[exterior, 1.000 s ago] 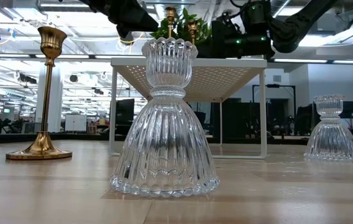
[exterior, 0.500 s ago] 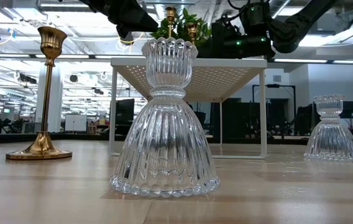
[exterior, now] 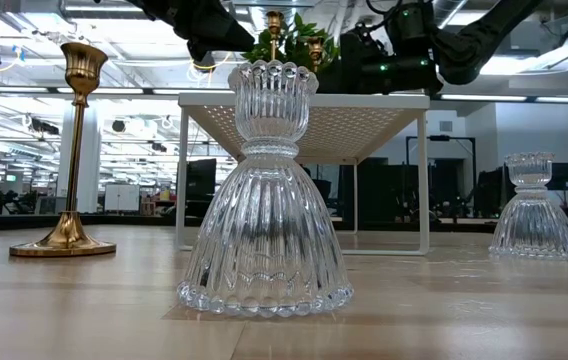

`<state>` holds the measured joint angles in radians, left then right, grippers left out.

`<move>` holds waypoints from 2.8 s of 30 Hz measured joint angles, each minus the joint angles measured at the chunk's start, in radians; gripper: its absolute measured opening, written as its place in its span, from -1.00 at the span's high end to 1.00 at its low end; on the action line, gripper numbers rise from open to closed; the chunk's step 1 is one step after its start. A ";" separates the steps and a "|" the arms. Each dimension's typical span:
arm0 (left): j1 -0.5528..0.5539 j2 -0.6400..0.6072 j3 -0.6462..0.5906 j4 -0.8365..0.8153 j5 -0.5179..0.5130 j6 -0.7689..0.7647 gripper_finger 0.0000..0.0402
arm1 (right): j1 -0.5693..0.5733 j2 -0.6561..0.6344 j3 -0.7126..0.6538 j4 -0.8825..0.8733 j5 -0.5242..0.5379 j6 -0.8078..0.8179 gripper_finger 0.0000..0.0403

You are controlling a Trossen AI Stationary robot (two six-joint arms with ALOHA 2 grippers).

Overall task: Pick & Place candle stick holders
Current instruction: Align the top gold candle holder with the other gold candle holder on the shelf

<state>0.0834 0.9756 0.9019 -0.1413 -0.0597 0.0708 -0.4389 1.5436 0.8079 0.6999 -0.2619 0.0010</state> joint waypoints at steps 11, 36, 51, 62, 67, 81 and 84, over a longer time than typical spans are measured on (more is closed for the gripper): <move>0.000 0.000 0.000 0.000 0.000 0.000 0.64 | -0.025 -0.108 0.001 -0.285 -0.003 -0.050 -0.18; 0.000 0.000 -0.001 -0.002 0.000 0.000 0.64 | -0.035 -0.054 0.001 -0.561 0.000 -0.160 0.97; 0.000 0.000 -0.001 -0.016 0.000 0.000 0.64 | -0.025 -0.033 0.000 -0.473 -0.005 -0.158 1.00; 0.000 0.000 -0.001 -0.020 0.000 0.000 0.64 | -0.027 -0.038 0.000 -0.525 -0.002 -0.150 1.00; 0.000 0.000 -0.001 -0.021 0.000 0.000 0.64 | -0.026 -0.038 0.000 -0.524 -0.002 -0.150 1.00; 0.000 0.000 -0.001 -0.055 0.000 0.000 0.64 | -0.020 -0.037 -0.001 -0.463 0.008 -0.132 1.00; 0.000 0.000 -0.001 -0.056 0.000 0.000 0.64 | -0.013 -0.045 -0.001 -0.496 0.056 -0.133 1.00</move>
<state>0.0834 0.9752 0.9012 -0.1978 -0.0597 0.0708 -0.4515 1.4990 0.8074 0.2039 -0.2054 -0.1318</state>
